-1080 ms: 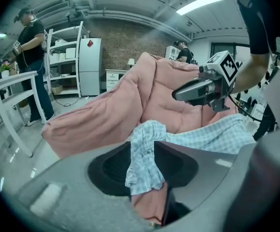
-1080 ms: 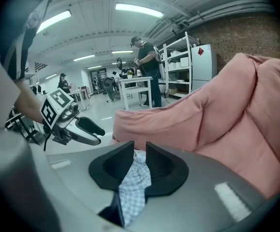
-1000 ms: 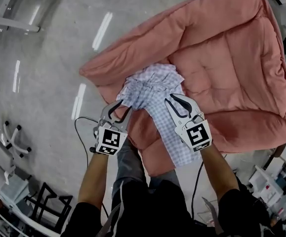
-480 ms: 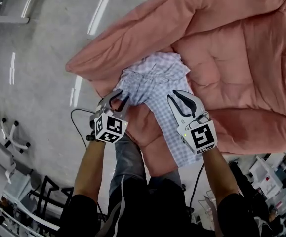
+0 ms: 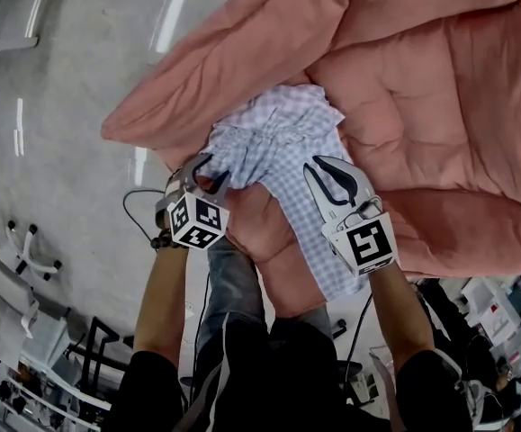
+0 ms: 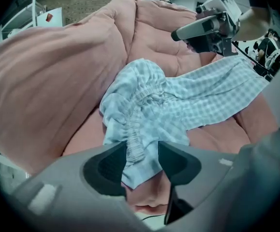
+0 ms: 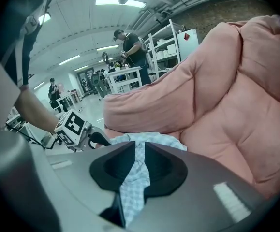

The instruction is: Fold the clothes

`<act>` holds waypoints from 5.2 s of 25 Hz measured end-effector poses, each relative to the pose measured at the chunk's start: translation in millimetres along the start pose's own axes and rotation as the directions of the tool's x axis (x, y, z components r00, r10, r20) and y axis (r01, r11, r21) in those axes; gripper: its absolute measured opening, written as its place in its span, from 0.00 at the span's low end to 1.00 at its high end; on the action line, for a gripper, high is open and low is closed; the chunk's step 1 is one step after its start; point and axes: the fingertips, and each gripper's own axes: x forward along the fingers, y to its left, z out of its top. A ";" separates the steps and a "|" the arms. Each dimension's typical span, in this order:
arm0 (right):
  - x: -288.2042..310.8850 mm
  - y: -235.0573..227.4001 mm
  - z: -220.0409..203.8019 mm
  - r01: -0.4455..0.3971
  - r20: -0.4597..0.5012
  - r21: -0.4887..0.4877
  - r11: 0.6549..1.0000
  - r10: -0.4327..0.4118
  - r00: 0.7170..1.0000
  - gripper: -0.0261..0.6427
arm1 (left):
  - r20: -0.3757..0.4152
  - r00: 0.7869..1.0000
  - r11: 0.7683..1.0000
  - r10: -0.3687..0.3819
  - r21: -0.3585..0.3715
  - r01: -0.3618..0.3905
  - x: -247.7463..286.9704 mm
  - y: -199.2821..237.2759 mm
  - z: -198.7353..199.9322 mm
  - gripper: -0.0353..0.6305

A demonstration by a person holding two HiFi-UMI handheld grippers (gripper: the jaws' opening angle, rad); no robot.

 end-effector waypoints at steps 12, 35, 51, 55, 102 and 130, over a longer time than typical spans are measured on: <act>17.4 -5.3 -16.0 -0.002 -0.035 0.024 1.000 0.003 0.999 0.13 | -0.078 0.995 0.991 -0.063 0.111 0.071 6.9 11.3 -11.8 0.27; 55.9 -10.3 -113.5 0.043 -0.357 -0.199 0.979 -0.113 0.927 0.13 | 0.112 0.988 0.993 -0.109 -0.040 0.115 -50.5 37.3 8.3 0.18; 108.5 -30.6 -129.9 0.175 -0.423 0.133 0.976 -0.104 0.900 0.36 | 0.148 0.985 0.996 -0.090 0.010 0.090 -64.3 58.2 8.5 0.18; 115.0 -36.4 -125.3 0.198 -0.408 0.178 0.964 -0.110 0.906 0.33 | 0.126 0.988 0.996 -0.085 0.042 0.080 -62.1 54.8 5.8 0.18; -248.7 39.5 130.9 0.133 0.039 -0.085 0.987 -0.130 0.991 0.11 | 0.201 0.967 0.970 0.156 0.156 -0.189 -360.9 -112.5 156.6 0.17; -357.2 85.6 227.7 0.140 0.241 -0.070 0.988 -0.120 0.963 0.10 | 0.334 0.908 0.945 0.254 0.114 -0.306 -501.3 -137.8 213.0 0.17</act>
